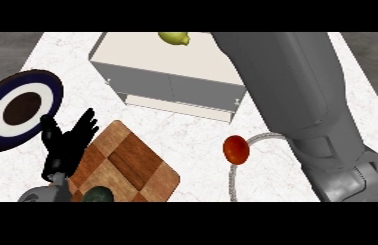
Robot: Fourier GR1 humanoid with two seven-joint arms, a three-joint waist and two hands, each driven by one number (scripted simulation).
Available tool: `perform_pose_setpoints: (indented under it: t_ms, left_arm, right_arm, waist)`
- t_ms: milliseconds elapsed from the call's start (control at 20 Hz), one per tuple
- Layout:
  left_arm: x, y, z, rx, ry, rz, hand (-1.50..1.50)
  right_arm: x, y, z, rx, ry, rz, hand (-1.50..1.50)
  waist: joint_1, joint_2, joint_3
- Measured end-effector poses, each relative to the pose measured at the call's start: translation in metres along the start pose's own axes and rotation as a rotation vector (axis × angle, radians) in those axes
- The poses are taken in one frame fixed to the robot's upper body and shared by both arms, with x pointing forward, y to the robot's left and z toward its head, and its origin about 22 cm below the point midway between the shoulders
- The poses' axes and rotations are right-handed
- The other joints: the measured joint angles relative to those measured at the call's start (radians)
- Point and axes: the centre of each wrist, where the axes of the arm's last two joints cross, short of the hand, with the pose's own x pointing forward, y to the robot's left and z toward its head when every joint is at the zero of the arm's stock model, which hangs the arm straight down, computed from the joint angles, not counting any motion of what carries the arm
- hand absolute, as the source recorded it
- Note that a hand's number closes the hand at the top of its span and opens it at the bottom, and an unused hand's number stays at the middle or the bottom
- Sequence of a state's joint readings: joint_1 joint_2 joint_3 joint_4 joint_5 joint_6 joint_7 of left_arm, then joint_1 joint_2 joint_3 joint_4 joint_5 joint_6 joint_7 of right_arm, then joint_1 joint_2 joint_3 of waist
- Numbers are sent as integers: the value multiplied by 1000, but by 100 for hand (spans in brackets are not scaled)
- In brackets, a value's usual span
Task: Pick the lemon from the placemat and place it in the tiered shelf
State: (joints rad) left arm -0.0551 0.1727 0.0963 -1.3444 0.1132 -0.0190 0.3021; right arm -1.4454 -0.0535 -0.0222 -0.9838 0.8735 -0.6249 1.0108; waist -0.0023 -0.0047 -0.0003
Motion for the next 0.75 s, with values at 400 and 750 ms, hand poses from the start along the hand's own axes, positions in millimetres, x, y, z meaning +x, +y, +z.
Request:
perform_pose_setpoints:
  t_ms: [400,750]
  left_arm:
    - [-8,8,4,27,8,17,0]
    - [-10,12,10,38,12,19,0]
  right_arm:
    - [-18,-61,-33,-211,33,-95,-150]
    - [-43,-134,-25,-248,70,-190,-150]
  waist:
    - [-28,-10,1]
    - [-36,-12,2]
